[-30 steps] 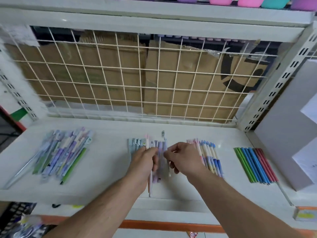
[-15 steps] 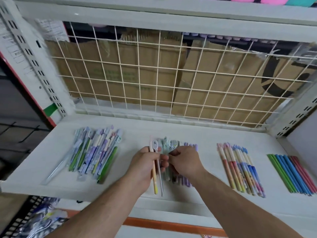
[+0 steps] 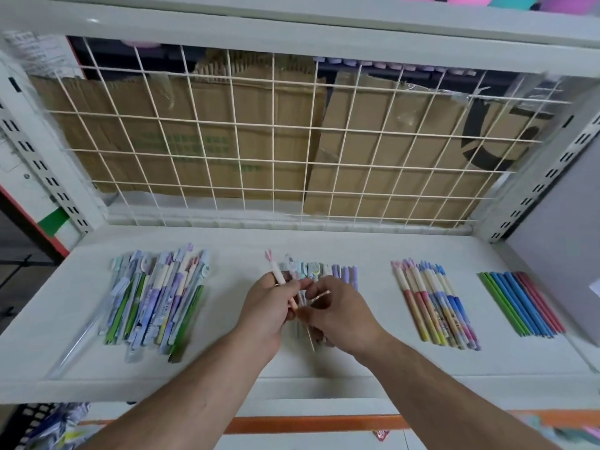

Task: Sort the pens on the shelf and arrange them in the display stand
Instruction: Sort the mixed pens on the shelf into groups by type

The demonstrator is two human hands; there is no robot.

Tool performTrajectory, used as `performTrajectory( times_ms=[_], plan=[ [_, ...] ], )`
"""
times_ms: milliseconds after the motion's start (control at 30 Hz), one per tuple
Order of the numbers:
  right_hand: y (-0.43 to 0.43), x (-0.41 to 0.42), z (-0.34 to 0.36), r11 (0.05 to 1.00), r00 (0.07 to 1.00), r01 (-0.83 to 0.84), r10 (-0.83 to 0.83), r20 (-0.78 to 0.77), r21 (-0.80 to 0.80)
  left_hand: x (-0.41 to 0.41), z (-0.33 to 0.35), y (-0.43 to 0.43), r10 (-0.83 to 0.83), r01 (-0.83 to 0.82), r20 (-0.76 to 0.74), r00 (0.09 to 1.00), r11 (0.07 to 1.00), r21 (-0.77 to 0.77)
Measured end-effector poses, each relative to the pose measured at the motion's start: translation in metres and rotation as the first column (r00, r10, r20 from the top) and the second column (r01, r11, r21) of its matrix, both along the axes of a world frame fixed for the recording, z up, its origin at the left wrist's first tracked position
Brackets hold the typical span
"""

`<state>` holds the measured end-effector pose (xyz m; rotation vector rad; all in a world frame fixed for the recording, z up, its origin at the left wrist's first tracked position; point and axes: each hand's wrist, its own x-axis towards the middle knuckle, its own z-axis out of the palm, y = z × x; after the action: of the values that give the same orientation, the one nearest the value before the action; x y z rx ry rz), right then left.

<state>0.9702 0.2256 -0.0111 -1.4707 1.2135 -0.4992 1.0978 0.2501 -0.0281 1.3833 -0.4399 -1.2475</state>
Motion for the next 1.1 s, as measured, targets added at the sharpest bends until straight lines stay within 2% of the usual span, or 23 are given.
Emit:
performTrajectory(
  times_ms=[167,367,533,700,833,933,1000,1033,1100],
  plan=[
    [-0.010,-0.008,-0.004,0.983,0.981,0.091,-0.116,-0.153,-0.159,0.001,0.000,0.000,0.070,-0.068,-0.029,0.997,0.996,0.065],
    [-0.019,-0.006,-0.023,0.976,0.964,0.057,-0.108,-0.241,-0.209,0.003,0.005,0.003,0.048,-0.041,-0.064,0.997,0.993,0.112],
    [-0.012,-0.012,-0.019,0.957,0.978,0.071,-0.122,-0.169,-0.281,-0.001,0.005,0.006,-0.044,0.038,0.074,0.996,0.996,0.086],
    [-0.005,-0.021,-0.006,0.990,1.000,0.009,-0.008,0.008,-0.143,-0.013,0.006,0.004,-0.099,0.095,0.202,0.974,0.995,0.032],
    [-0.007,-0.040,-0.006,0.989,1.000,0.013,-0.012,0.012,-0.151,-0.033,0.013,-0.001,-0.099,0.105,0.195,0.976,0.994,-0.023],
    [-0.014,-0.062,-0.008,0.973,0.996,0.052,-0.066,-0.058,-0.223,-0.052,0.011,-0.008,-0.140,0.150,0.226,0.964,0.988,-0.026],
    [-0.020,-0.079,-0.009,0.947,0.976,0.077,-0.135,-0.169,-0.313,-0.065,0.006,-0.014,-0.175,0.185,0.394,0.902,0.983,0.012],
    [-0.024,-0.088,-0.009,0.933,0.959,0.087,-0.173,-0.225,-0.348,-0.071,0.004,-0.017,-0.195,0.209,0.516,0.834,0.978,0.032],
    [-0.031,-0.105,-0.010,0.920,0.922,0.105,-0.232,-0.309,-0.378,-0.085,0.003,-0.019,-0.214,0.271,0.742,0.635,0.961,0.046]
  ],
)
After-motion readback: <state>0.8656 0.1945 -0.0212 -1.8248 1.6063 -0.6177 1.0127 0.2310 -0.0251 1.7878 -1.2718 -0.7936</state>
